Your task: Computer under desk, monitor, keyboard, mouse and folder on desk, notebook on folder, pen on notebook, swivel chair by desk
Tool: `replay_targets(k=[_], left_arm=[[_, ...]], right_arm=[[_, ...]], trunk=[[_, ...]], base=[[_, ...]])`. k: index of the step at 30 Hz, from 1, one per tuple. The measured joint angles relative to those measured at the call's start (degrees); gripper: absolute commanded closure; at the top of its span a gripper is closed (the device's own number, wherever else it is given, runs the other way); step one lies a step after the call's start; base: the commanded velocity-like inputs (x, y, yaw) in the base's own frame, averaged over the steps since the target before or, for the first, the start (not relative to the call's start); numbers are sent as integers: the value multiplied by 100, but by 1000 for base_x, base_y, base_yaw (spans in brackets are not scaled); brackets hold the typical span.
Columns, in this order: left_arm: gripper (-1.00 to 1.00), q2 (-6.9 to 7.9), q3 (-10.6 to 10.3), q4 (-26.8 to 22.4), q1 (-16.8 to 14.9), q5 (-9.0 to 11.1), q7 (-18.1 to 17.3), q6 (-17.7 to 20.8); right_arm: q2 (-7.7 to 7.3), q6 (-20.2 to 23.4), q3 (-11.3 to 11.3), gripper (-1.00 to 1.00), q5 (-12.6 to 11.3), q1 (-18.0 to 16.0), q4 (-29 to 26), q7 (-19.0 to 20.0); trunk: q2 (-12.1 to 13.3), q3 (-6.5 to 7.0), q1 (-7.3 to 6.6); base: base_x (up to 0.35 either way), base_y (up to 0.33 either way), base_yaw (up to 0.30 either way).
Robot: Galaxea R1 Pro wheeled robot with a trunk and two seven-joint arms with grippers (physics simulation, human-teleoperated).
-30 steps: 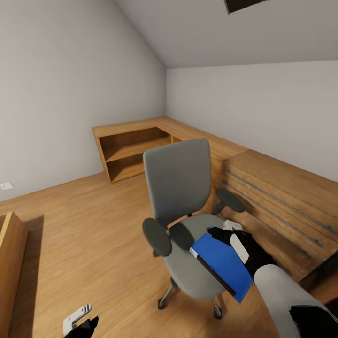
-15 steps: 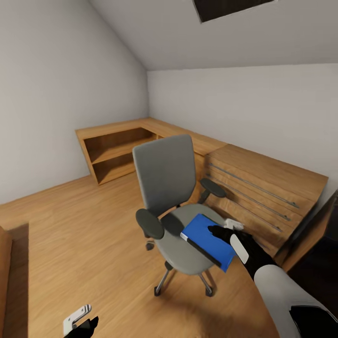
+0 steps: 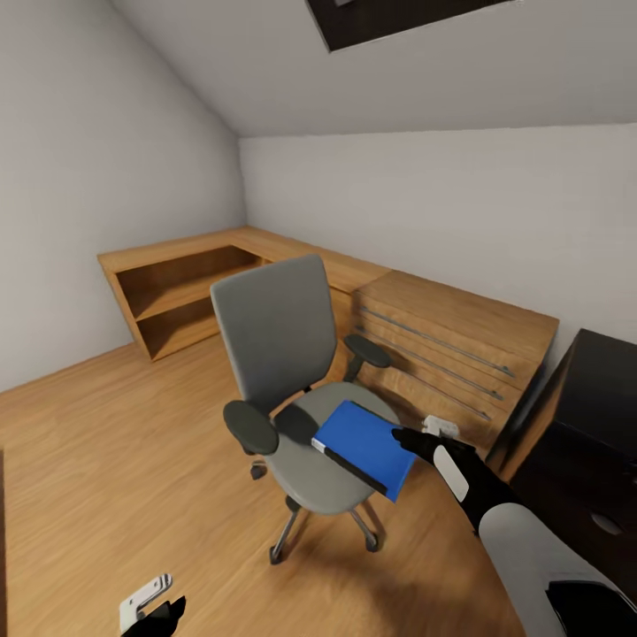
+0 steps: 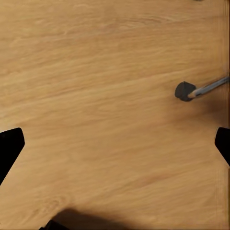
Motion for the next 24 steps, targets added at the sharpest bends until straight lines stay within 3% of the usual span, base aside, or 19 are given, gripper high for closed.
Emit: replay_targets(k=[10, 16, 24], left_arm=[[-100, -16, 1, -1, 0, -1, 0, -85], [-100, -32, 1, -1, 1, -3, 0, -103], [-100, -31, 1, -2, 1, -5, 5, -104]], right_arm=[[8, -1, 7, -100, 15, 2, 68, -5], [11, -2, 8, -100, 9, 6, 105, -6], [10, -2, 8, -100, 1, 9, 118, -6]], trunk=[[1, 34, 3], [0, 37, 1], [0, 38, 0]], base=[[-242, 0, -218], [-195, 0, -51], [-31, 0, -7]])
